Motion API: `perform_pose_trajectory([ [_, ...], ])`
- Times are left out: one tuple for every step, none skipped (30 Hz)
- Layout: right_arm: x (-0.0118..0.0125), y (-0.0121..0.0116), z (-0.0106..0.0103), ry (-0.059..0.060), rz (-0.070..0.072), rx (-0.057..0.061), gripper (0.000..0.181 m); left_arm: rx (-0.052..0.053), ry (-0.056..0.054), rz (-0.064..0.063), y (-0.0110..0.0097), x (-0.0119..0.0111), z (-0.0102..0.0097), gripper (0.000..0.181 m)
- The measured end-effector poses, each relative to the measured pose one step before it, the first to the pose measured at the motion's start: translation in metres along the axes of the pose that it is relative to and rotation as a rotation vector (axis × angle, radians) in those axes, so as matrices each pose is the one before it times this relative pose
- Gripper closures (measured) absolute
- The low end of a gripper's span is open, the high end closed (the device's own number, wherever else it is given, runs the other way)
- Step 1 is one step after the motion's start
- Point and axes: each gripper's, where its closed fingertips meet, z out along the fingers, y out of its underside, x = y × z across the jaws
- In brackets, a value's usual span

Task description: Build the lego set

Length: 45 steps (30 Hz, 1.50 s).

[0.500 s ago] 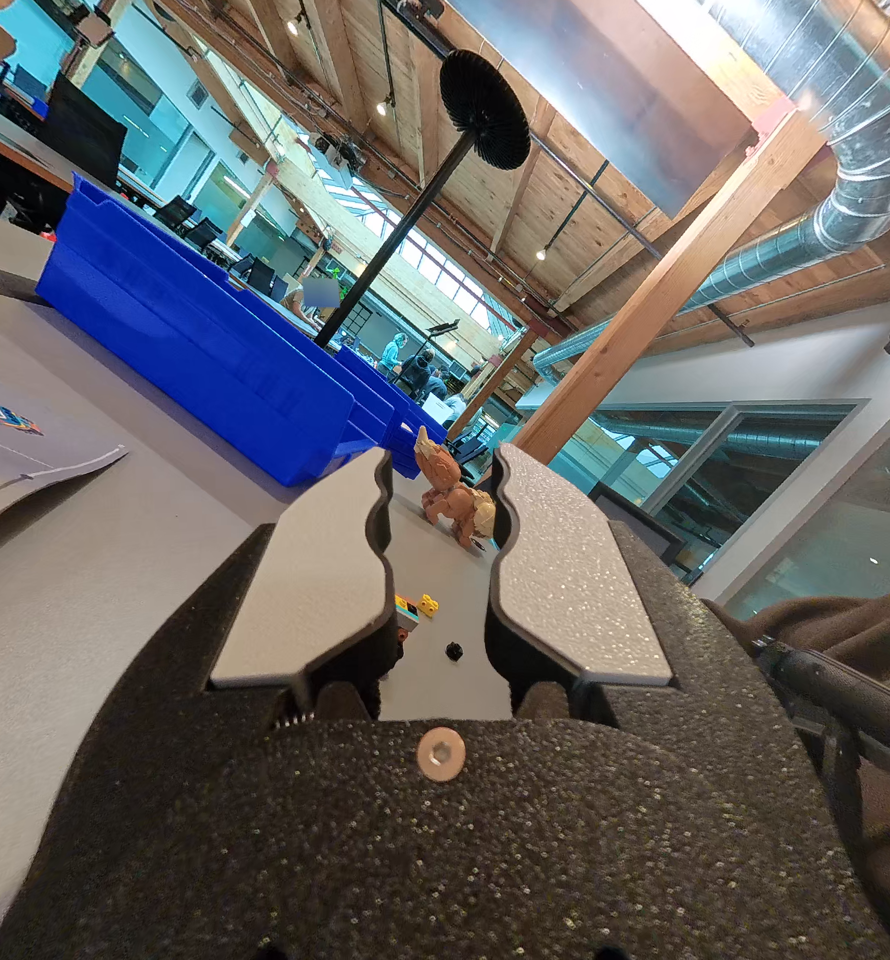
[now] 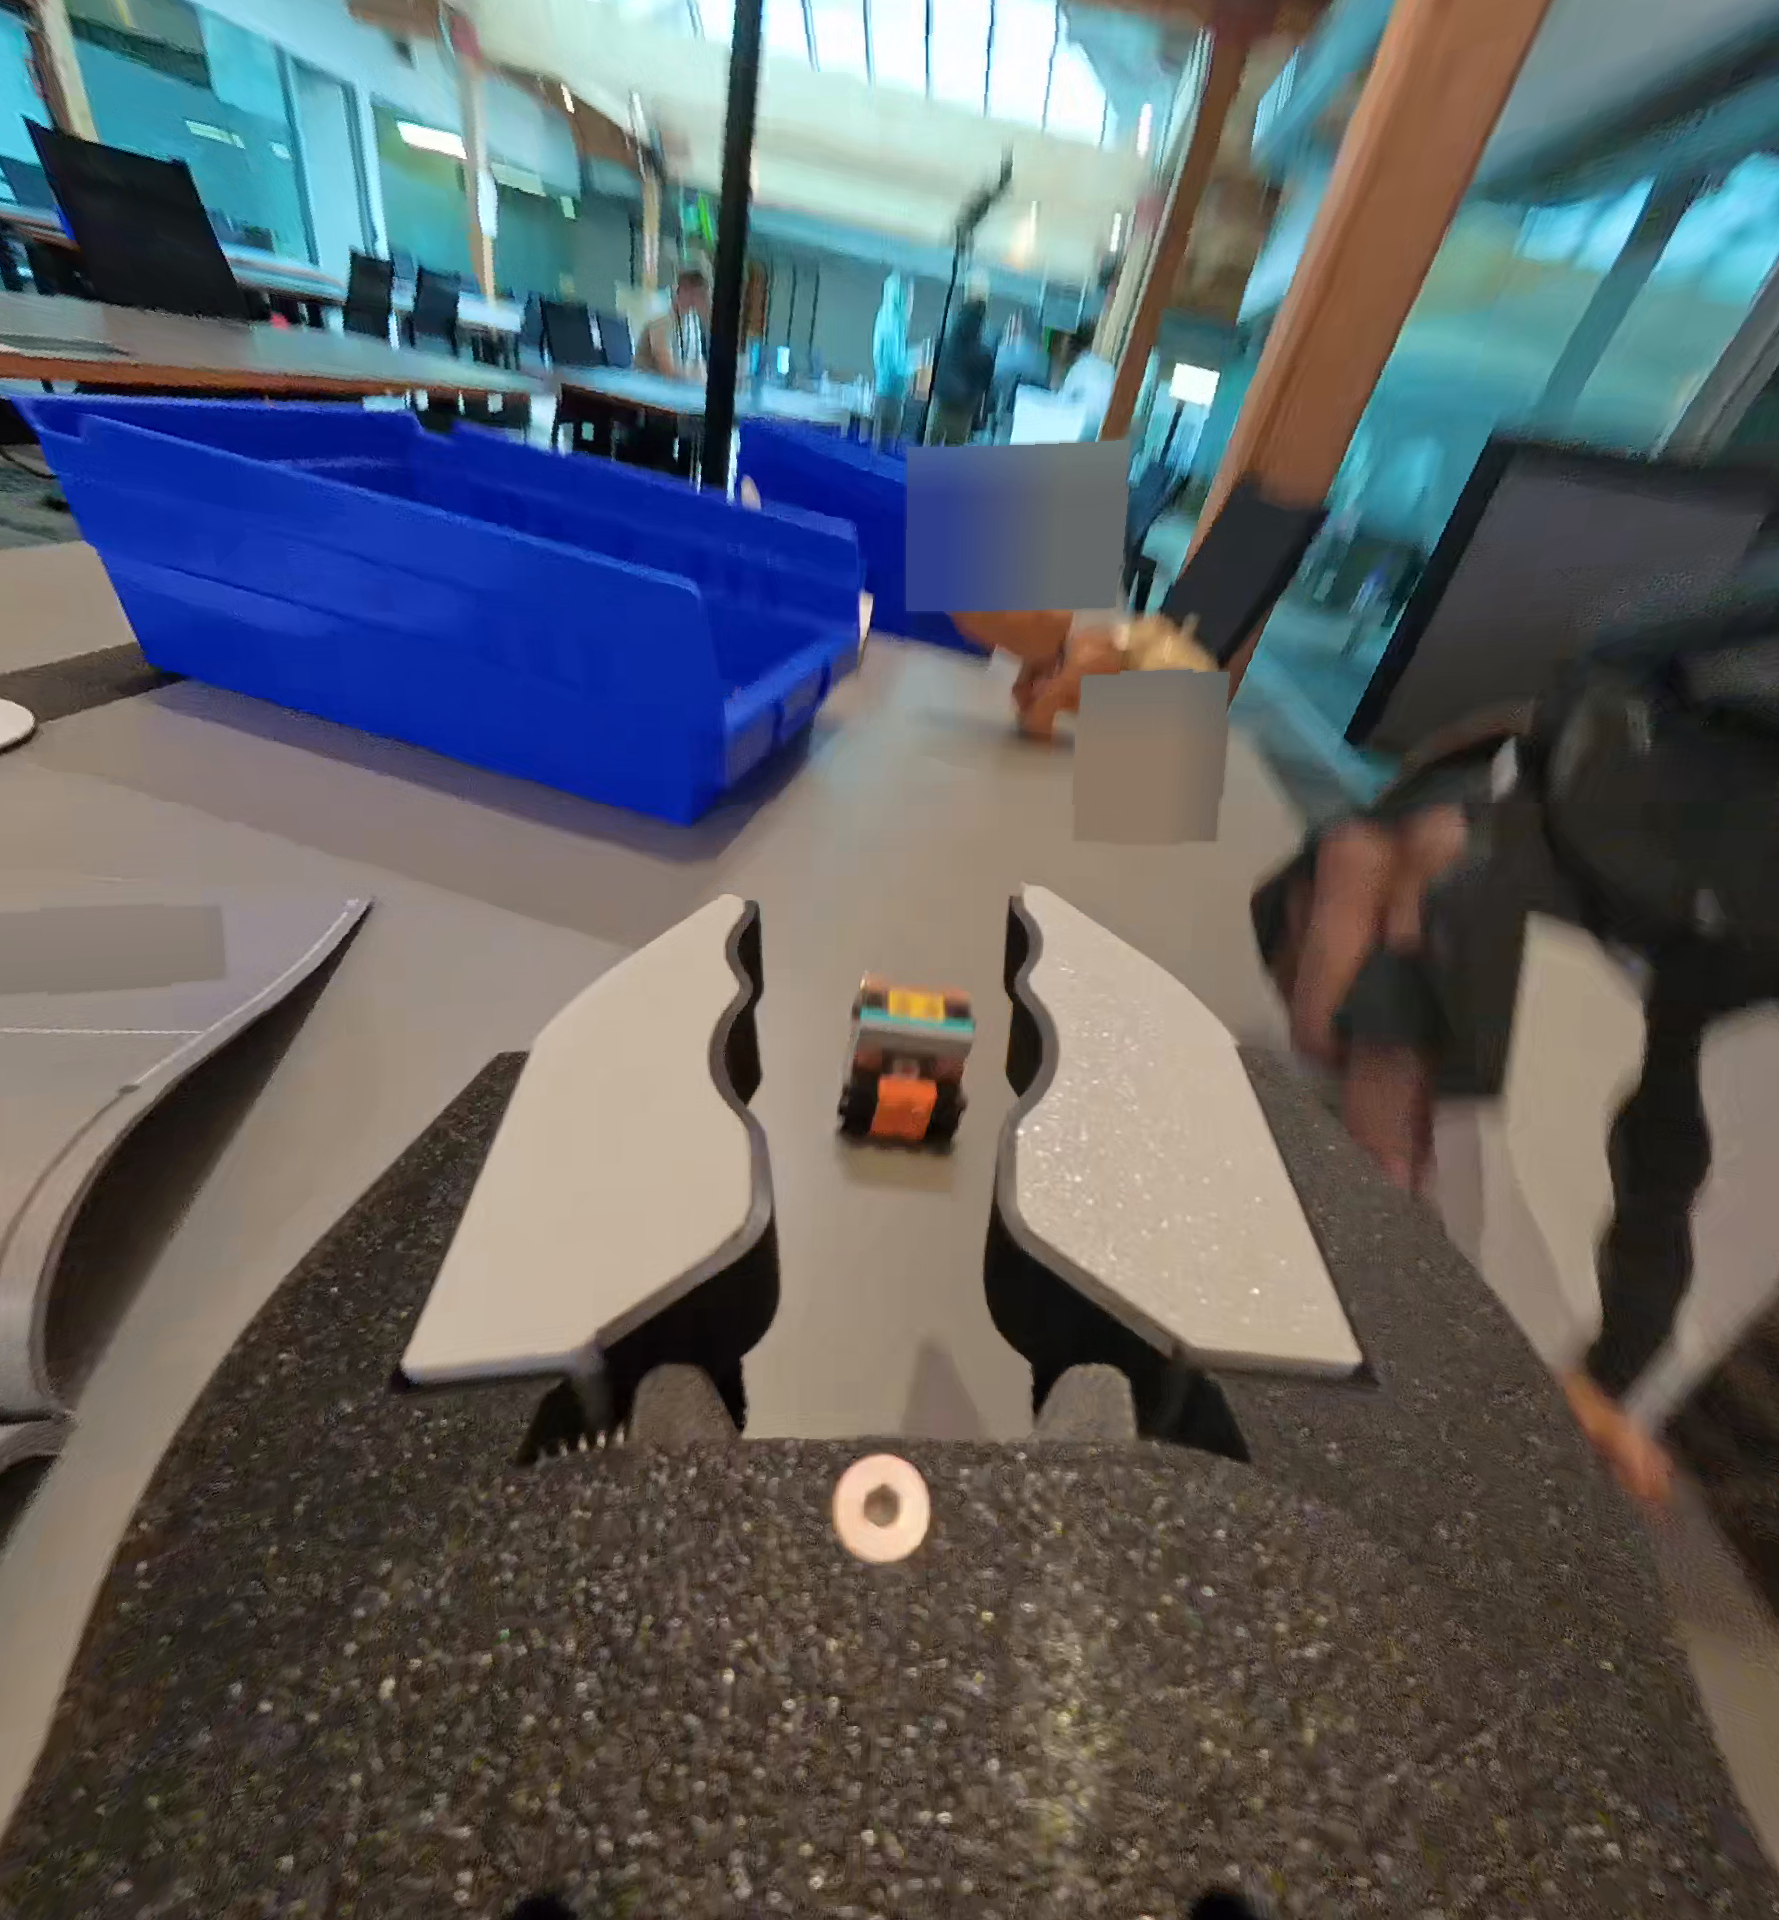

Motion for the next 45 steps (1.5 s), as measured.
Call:
perform_pose_trajectory([
  [0.0105,0.0067,-0.01395,0.027,0.0466,0.0285,0.169,-0.0746,-0.011,0.0667,0.00987,0.00267,0.00495,0.133],
  [0.0115,0.00664,-0.01412,0.0277,0.0466,0.0274,0.169,-0.0765,-0.0067,0.055,0.00949,0.0031,0.00607,0.127],
  [0.01191,0.00638,-0.01403,0.0242,0.0461,0.0259,0.169,-0.0687,-0.0002,0.0487,0.00787,0.00365,0.00701,0.124],
  [0.01192,0.00568,-0.01303,0.0192,0.0458,0.0243,0.169,-0.0663,-0.0044,0.0438,0.00678,0.00251,0.00747,0.123],
  [0.01207,0.00515,-0.01172,0.0149,0.0454,0.0201,0.169,-0.0654,-0.0053,0.0458,0.00586,0.00188,0.00772,0.121],
  [0.01167,0.00453,-0.01,0.0103,0.043,0.0147,0.169,-0.0642,-0.0003,0.0474,0.00538,0.00227,0.00738,0.118],
  [0.01075,0.00383,-0.00809,0.0065,0.0358,0.0099,0.169,-0.0641,0.0057,0.0456,0.00486,0.00246,0.00651,0.117],
  [0.00989,0.00306,-0.00619,0.0066,0.0242,0.0055,0.169,-0.0573,0.0026,0.0364,0.00347,0.00093,0.00541,0.116],
  [0.00903,0.00277,-0.00454,0.008,0.0125,-0.0006,0.169,-0.047,-0.0014,0.0249,0.00161,-0.00107,0.00416,0.116],
  [0.00783,0.00284,-0.00285,0.0069,0.0038,-0.0064,0.169,-0.0367,0.0014,0.0147,-0.00012,-0.00199,0.00308,0.116],
  [0.00669,0.00251,-0.00128,0.0049,-0.0004,-0.009,0.169,-0.0355,0.0168,0.0082,-0.00058,-0.00063,0.00234,0.116],
  [0.00545,0.0021,-0.00028,0.001,-0.0022,-0.0094,0.169,-0.0398,0.032,0.0079,-0.00018,0.0016,0.00208,0.116],
  [0.00443,0.00148,0.00056,-0.0019,-0.0036,-0.0079,0.169,-0.0432,0.0302,0.0093,-0.00008,0.00149,0.00204,0.116],
  [0.00366,0.00151,0.00108,-0.0036,-0.0045,-0.009,0.169,-0.0438,0.019,0.0102,0.0002,0.00008,0.0021,0.116],
  [0.00329,0.00138,0.0013,-0.0039,-0.006,-0.0091,0.169,-0.0463,0.0172,0.0081,0.00071,0.00003,0.00204,0.117],
  [0.00286,0.00095,0.00121,-0.0039,-0.0046,-0.0056,0.169,-0.043,0.0202,0.0063,0.00073,0.00094,0.00216,0.118],
  [0.00232,0.00072,0.00115,-0.0062,-0.0006,-0.0038,0.169,-0.0377,0.0218,0.006,0.00057,0.00165,0.00207,0.119],
  [0.00208,0.00059,0.00093,-0.0072,0.0019,-0.0019,0.169,-0.0345,0.0164,0.0022,0.00072,0.00129,0.00224,0.122],
  [0.00193,0.00061,0.00086,-0.0065,0.0039,-0.0002,0.169,-0.0373,0.0118,0.0004,0.00197,0.00077,0.0029,0.125],
  [0.002,0.00071,0.00065,-0.0056,0.0061,0.0001,0.169,-0.0403,0.0064,0.0017,0.00316,0.00029,0.00333,0.128],
  [0.00185,0.00089,0.0007,-0.0062,0.0088,-0.0001,0.169,-0.0297,-0.0025,0.0006,0.00284,-0.00093,0.00365,0.133],
  [0.00152,0.00101,0.00066,-0.0075,0.0107,-0.0002,0.169,0.0093,0.009,-0.0151,-0.00166,-0.00014,0.00166,0.136],
  [0.00109,0.0008,0.00079,-0.0092,0.0114,0.0009,0.169,0.0111,0.0162,-0.0246,-0.00097,0.0001,0.00141,0.136],
  [0.00063,0.00034,0.00052,-0.0104,0.0128,0.0025,0.169,0.0293,0.0161,-0.0211,-0.0018,-0.00021,0.00069,0.137],
  [0.00036,-0.00035,0.00027,-0.0114,0.0143,0.0034,0.169,0.0488,0.0131,-0.0183,-0.00263,-0.00069,0.00055,0.14],
  [0.0001,-0.00122,-0.00002,-0.0116,0.0139,0.0042,0.169,0.0591,0.0125,-0.0204,-0.00241,-0.00085,0.00073,0.141],
  [-0.00025,-0.00209,-0.00054,-0.0112,0.0129,0.0063,0.169,0.071,0.0154,-0.005,-0.00271,0.00043,0.00045,0.141],
  [-0.00088,-0.00372,-0.00112,-0.014,0.0132,0.0114,0.169,0.089,0.0057,0.0141,-0.00405,0.00097,-0.00059,0.141],
  [-0.00168,-0.00478,-0.00137,-0.018,0.015,0.0154,0.169,0.0829,-0.0065,0.0072,-0.00349,0.00015,-0.00126,0.141],
  [-0.00222,-0.00524,-0.00152,-0.0201,0.0158,0.0143,0.169,0.0497,-0.0275,0.0236,-0.00262,-0.00158,-0.00342,0.141],
  [-0.00249,-0.00549,-0.00129,-0.0192,0.0148,0.012,0.169,0.0766,-0.0443,0.0344,-0.00769,-0.00176,-0.00583,0.141],
  [-0.00303,-0.00614,-0.00135,-0.0185,0.0125,0.0113,0.169,0.1023,-0.043,0.0351,-0.01167,-0.00124,-0.00669,0.141],
  [-0.00407,-0.00707,-0.00119,-0.0211,0.0105,0.0112,0.169,0.0937,-0.0381,0.0298,-0.01116,-0.00092,-0.00623,0.141],
  [-0.00484,-0.00821,-0.00095,-0.0213,0.0092,0.0109,0.169,0.0729,-0.0529,0.0251,-0.00889,-0.00335,-0.00521,0.141],
  [-0.00489,-0.00848,-0.00049,-0.0192,0.0079,0.0065,0.169,0.0558,-0.0671,0.0188,-0.00696,-0.00565,-0.00434,0.141],
  [-0.00476,-0.00835,0.00018,-0.0152,0.0032,-0.0005,0.169,0.0483,-0.0529,0.0174,-0.00574,-0.00383,-0.00363,0.141],
  [-0.00377,-0.00696,0.00083,-0.0067,-0.0032,-0.0128,0.169,0.0475,-0.0441,0.02,-0.00596,-0.0024,-0.0033,0.141],
  [-0.00257,-0.00532,0.00136,0.0026,-0.0109,-0.0258,0.169,0.0464,-0.0361,0.0194,-0.00587,-0.00163,-0.00283,0.141],
  [-0.00208,-0.00457,0.00152,0.0056,-0.0143,-0.0319,0.169,0.0444,-0.0249,0.0146,-0.00589,-0.00031,-0.00239,0.141],
  [-0.00185,-0.00464,0.00134,0.0025,-0.0104,-0.032,0.169,0.039,-0.0222,0.0052,-0.00545,-0.00097,-0.00178,0.141],
  [-0.00187,-0.00507,0.00078,-0.0013,-0.0017,-0.0297,0.169,0.0327,-0.0245,-0.009,-0.00501,-0.0023,-0.00162,0.141],
  [-0.00176,-0.006,0.00018,-0.0025,-0.0003,-0.0242,0.169,0.0304,-0.0171,-0.015,-0.00492,-0.00214,-0.00147,0.141],
  [-0.00222,-0.00493,-0.00005,-0.0048,-0.0028,-0.0281,0.169,0.0299,-0.0203,-0.0085,-0.00486,-0.00292,-0.00178,0.141],
  [-0.00179,-0.0037,-0.00014,-0.0027,-0.0066,-0.034,0.169,0.0256,-0.0181,0.0006,-0.00423,-0.0025,-0.0017,0.141],
  [-0.00079,-0.00355,-0.00047,0.0025,-0.0057,-0.0327,0.169,0.0172,-0.0092,0.0061,-0.00303,-0.00124,-0.00136,0.141],
])
